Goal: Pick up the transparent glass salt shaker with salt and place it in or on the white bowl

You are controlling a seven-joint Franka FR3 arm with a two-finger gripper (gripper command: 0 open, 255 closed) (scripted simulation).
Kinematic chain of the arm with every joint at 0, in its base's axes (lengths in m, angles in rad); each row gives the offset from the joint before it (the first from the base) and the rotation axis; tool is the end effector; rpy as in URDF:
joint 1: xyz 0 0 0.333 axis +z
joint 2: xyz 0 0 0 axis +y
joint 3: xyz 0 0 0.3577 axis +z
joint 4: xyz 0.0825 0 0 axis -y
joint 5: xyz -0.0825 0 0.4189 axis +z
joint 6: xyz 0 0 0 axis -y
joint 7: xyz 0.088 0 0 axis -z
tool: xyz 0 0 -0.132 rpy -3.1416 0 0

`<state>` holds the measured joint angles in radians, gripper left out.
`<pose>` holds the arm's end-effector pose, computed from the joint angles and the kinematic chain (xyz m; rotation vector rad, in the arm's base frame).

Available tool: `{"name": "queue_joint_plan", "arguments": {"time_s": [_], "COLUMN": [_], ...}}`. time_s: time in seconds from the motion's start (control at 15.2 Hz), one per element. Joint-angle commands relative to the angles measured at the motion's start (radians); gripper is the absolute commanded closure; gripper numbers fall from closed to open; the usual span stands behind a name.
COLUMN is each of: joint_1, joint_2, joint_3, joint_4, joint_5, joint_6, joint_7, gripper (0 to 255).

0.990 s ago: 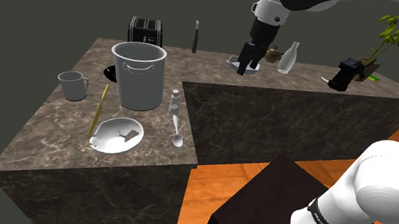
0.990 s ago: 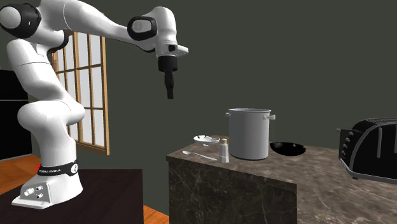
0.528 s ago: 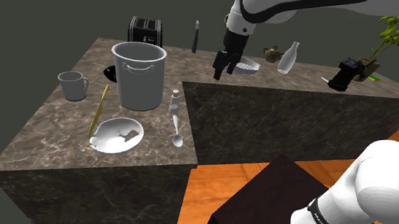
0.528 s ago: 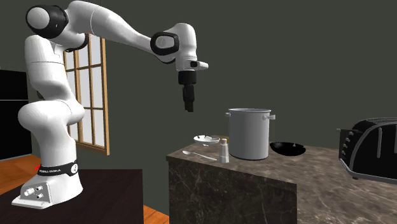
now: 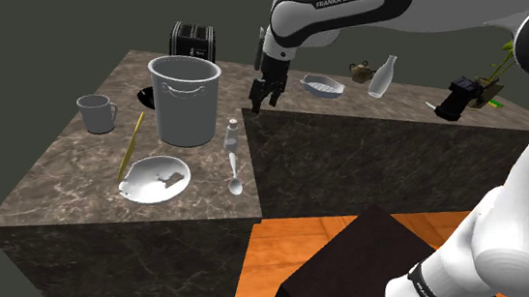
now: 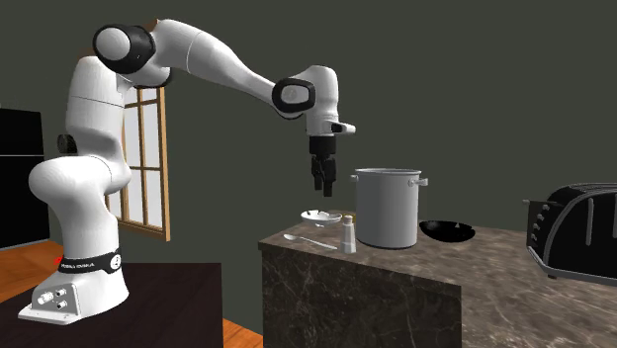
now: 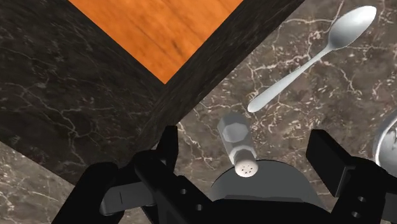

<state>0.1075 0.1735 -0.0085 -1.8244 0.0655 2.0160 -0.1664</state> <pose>0.6452 0.0697 0.4424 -3.0624 -0.3659 -0.0309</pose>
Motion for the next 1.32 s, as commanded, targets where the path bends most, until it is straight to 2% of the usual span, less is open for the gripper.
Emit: {"name": "queue_joint_plan", "arguments": {"time_s": [0.0, 0.4, 0.86, 1.25], "joint_1": [0.005, 0.016, 0.021, 0.021], "joint_2": [0.075, 0.316, 0.347, 0.35], "joint_3": [0.007, 0.025, 0.027, 0.027], "joint_4": [0.07, 0.321, 0.274, 0.27], "joint_5": [0.008, 0.024, 0.026, 0.026], "joint_6": [-0.002, -0.03, 0.048, 0.055], "joint_7": [-0.003, -0.009, -0.011, -0.011], "gripper": [0, 0, 0, 0]}}
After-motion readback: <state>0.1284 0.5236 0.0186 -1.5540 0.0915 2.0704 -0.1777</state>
